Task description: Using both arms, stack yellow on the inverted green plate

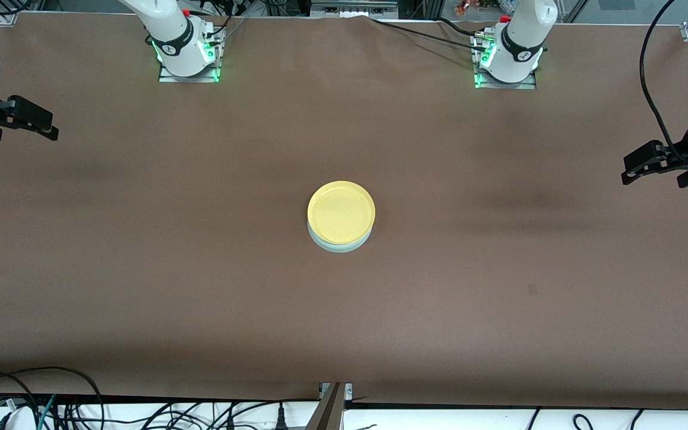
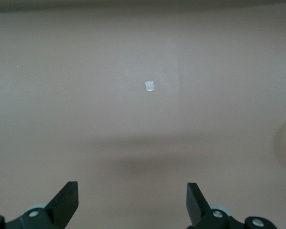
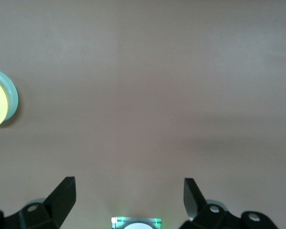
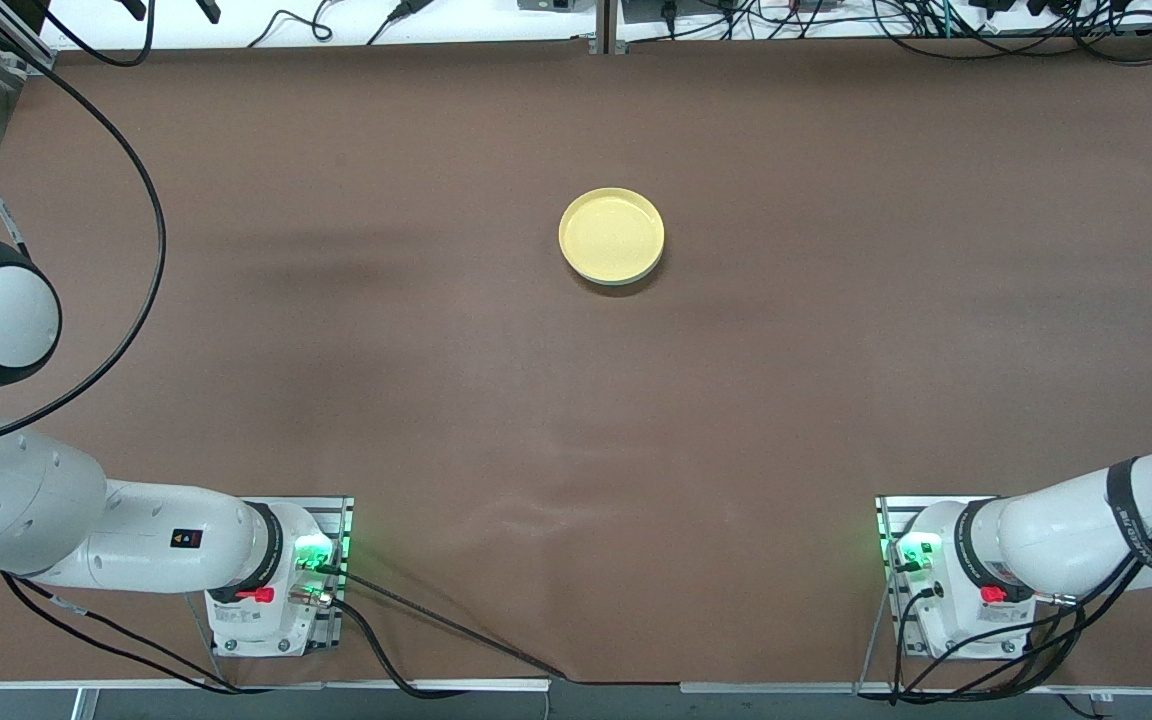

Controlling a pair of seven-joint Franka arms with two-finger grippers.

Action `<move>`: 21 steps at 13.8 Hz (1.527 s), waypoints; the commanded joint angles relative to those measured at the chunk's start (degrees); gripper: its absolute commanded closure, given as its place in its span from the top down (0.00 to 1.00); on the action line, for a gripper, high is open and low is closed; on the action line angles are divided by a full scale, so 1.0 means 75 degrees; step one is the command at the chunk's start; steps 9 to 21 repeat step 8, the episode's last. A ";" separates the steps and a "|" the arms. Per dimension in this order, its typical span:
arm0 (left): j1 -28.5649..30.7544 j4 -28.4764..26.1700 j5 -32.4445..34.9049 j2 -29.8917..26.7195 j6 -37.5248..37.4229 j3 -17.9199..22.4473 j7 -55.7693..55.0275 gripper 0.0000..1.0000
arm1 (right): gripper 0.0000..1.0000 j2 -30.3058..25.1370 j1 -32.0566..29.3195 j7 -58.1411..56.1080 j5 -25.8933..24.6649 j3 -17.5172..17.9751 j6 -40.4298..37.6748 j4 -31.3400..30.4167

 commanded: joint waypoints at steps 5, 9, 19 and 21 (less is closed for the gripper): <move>-0.0076 0.0282 0.0205 0.0208 -0.0044 -0.0005 0.0010 1.00 | 1.00 -0.0266 -0.0463 -0.0204 -0.0225 0.0479 -0.0017 -0.0703; -0.0076 0.0282 0.0193 0.0220 -0.0044 -0.0005 0.0010 1.00 | 1.00 -0.0266 -0.0463 -0.0181 -0.0237 0.0479 0.0006 -0.0692; -0.0076 0.0282 0.0193 0.0220 -0.0044 -0.0005 0.0010 1.00 | 1.00 -0.0266 -0.0463 -0.0181 -0.0237 0.0479 0.0006 -0.0692; -0.0076 0.0282 0.0193 0.0220 -0.0044 -0.0005 0.0010 1.00 | 1.00 -0.0266 -0.0463 -0.0181 -0.0237 0.0479 0.0006 -0.0692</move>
